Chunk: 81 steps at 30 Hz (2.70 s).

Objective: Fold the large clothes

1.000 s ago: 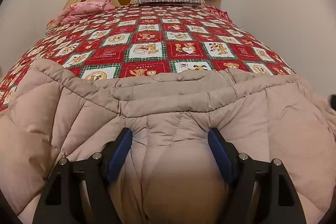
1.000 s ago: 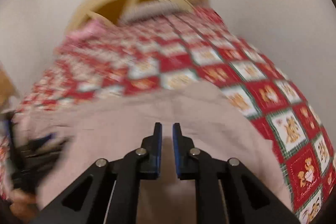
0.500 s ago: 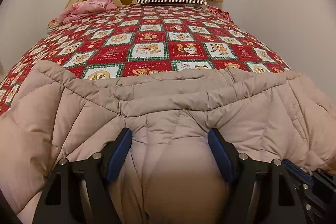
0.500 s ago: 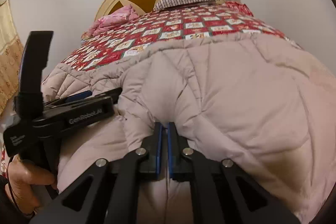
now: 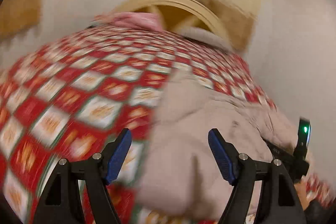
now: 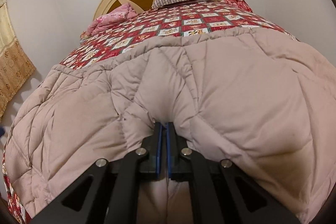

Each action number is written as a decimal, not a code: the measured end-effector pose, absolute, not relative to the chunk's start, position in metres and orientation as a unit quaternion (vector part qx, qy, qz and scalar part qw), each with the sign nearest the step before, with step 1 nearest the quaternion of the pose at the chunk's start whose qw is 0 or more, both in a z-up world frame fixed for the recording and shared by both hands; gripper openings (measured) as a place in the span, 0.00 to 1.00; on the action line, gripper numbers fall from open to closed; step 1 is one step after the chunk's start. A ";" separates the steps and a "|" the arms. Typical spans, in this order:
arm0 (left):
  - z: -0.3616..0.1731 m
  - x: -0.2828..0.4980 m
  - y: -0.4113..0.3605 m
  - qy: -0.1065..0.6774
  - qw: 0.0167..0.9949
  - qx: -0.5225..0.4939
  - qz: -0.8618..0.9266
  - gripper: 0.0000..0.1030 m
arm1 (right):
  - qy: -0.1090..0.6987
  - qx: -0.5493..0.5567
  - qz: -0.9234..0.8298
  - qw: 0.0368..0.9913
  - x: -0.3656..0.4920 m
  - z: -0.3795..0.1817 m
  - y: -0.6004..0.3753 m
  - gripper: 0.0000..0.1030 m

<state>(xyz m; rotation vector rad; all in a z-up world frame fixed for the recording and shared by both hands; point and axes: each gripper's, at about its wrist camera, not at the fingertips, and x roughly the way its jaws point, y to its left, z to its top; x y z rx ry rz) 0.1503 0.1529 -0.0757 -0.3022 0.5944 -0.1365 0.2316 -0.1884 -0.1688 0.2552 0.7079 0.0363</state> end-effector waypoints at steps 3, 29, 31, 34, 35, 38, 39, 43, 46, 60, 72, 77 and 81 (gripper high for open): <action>-0.104 0.129 0.181 0.316 0.919 -0.230 -0.050 0.76 | 0.344 0.122 0.016 0.931 0.231 -0.168 -0.187 0.03; -0.158 0.166 0.119 0.336 0.864 -0.363 -0.092 0.81 | 0.335 0.125 0.000 0.934 0.212 -0.133 -0.181 0.16; -0.158 0.167 0.118 0.334 0.867 -0.359 -0.087 0.81 | 0.303 0.116 0.028 0.946 0.199 -0.113 -0.166 0.16; -0.158 0.170 0.119 0.338 0.864 -0.364 -0.085 0.81 | 0.323 0.089 0.043 0.941 0.209 -0.119 -0.141 0.16; -0.158 0.172 0.120 0.338 0.861 -0.369 -0.086 0.81 | 0.340 0.088 0.042 0.935 0.216 -0.128 -0.138 0.16; -0.160 0.179 0.120 0.336 0.860 -0.372 -0.090 0.81 | 0.360 0.095 0.035 0.927 0.230 -0.166 -0.136 0.14; -0.159 0.182 0.118 0.334 0.864 -0.366 -0.095 0.81 | 0.361 0.093 0.033 0.927 0.230 -0.169 -0.136 0.14; -0.157 0.186 0.113 0.317 0.870 -0.355 -0.129 0.79 | 0.374 0.108 0.043 0.920 0.235 -0.170 -0.143 0.14; -0.154 0.189 0.117 0.302 0.856 -0.375 -0.187 0.51 | 0.378 0.126 0.050 0.916 0.236 -0.173 -0.149 0.14; -0.054 0.148 0.144 0.223 0.895 -0.234 -0.308 0.29 | 0.433 0.256 0.151 0.851 0.216 -0.175 -0.078 0.15; -0.002 0.100 0.095 0.186 0.917 -0.026 -0.351 0.29 | 0.458 0.341 0.340 0.747 0.206 -0.180 -0.014 0.13; -0.010 0.094 0.038 0.190 0.904 0.036 -0.382 0.30 | 0.431 0.363 0.306 0.767 0.171 -0.164 -0.093 0.29; -0.030 0.092 -0.010 0.210 0.889 0.101 -0.393 0.30 | 0.365 0.391 0.237 0.811 0.129 -0.156 -0.180 0.45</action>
